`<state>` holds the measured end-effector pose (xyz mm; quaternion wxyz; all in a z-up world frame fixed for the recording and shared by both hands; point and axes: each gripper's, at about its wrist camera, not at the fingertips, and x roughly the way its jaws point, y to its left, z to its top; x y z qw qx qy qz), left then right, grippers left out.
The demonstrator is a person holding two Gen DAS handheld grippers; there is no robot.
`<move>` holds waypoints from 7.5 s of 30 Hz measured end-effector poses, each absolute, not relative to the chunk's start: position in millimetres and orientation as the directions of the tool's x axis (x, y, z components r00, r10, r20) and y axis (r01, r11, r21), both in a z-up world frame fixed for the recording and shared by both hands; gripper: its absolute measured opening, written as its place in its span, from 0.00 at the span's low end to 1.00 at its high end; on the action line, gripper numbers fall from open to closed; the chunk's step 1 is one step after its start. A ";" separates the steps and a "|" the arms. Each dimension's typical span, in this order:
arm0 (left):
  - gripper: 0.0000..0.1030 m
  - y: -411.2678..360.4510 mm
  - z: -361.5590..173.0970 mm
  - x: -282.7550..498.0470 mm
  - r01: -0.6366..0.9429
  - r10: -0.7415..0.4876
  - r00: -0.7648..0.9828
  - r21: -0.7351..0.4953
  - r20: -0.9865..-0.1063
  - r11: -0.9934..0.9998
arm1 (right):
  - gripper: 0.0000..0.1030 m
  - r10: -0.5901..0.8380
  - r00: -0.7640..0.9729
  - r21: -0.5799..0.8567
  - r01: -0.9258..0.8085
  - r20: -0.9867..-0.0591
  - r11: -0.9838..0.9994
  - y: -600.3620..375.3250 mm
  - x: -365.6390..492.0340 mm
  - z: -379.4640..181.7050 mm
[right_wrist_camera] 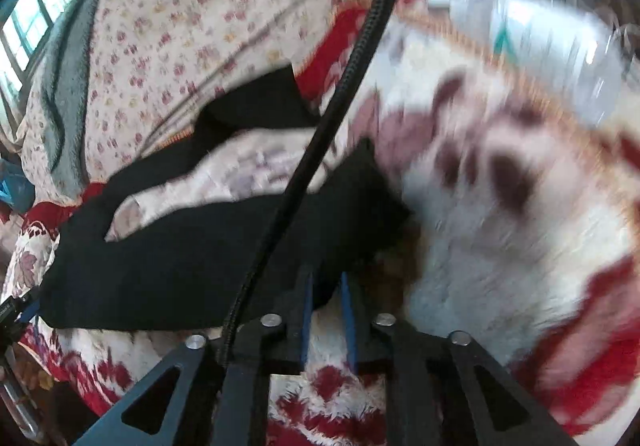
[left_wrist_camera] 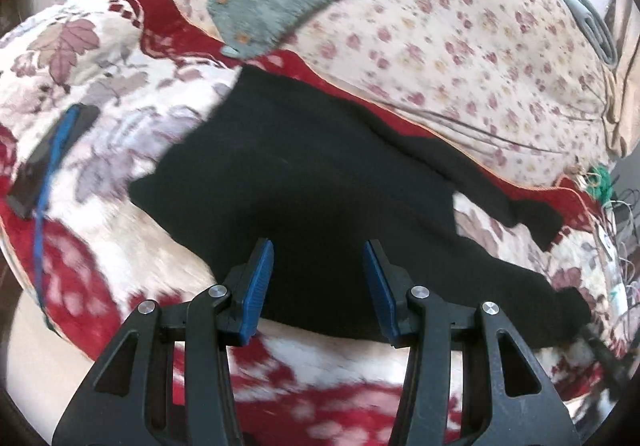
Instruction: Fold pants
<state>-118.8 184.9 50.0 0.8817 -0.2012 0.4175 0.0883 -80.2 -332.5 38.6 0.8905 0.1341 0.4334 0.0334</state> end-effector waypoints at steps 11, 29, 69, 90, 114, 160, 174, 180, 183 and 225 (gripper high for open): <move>0.46 176.7 35.6 -74.0 -0.238 -0.120 0.569 -0.303 -0.813 0.923 | 0.42 0.491 0.607 0.481 -0.196 -0.625 0.855 -264.7 -13.2 47.4; 0.46 159.6 16.5 57.5 -0.168 -0.278 0.467 -0.393 -0.840 0.904 | 0.50 0.591 0.562 0.690 -0.047 -0.579 0.722 -252.3 136.2 4.5; 0.05 155.5 47.3 73.2 -0.221 -0.172 0.613 -0.377 -0.771 0.900 | 0.06 0.642 0.603 0.731 -0.137 -0.473 0.668 -268.1 117.9 24.3; 0.05 154.3 8.3 -78.9 -0.268 -0.059 0.564 -0.250 -0.824 0.930 | 0.14 0.694 0.472 0.746 -0.106 -0.544 0.657 -276.2 -38.5 -20.0; 0.06 116.1 8.2 -77.5 -0.220 -0.035 0.586 -0.201 -0.810 0.955 | 0.05 0.323 0.602 0.449 0.066 -0.730 0.891 -342.6 -47.8 -5.6; 0.48 258.8 20.5 -98.2 -0.326 -0.202 0.653 -0.512 -0.730 0.795 | 0.23 0.729 0.325 0.258 -0.785 -0.603 0.563 51.8 -17.6 18.3; 0.12 268.9 22.0 -63.4 -0.277 -0.244 0.701 -0.571 -0.670 0.773 | 0.06 0.771 0.232 0.302 -0.824 -0.593 0.480 59.5 -24.8 11.0; 0.10 268.9 47.5 -94.5 -0.205 -0.274 0.738 -0.591 -0.617 0.780 | 0.06 0.838 0.175 0.397 -0.819 -0.517 0.415 40.3 -30.8 31.0; 0.10 264.8 56.2 -109.9 -0.195 -0.254 0.738 -0.558 -0.625 0.807 | 0.05 0.847 0.148 0.395 -0.835 -0.511 0.383 38.6 -45.9 41.1; 0.36 278.0 27.8 -135.5 -0.333 -0.198 0.755 -0.626 -0.625 0.705 | 0.42 0.731 0.206 0.223 -0.868 -0.650 0.443 59.2 -85.3 4.1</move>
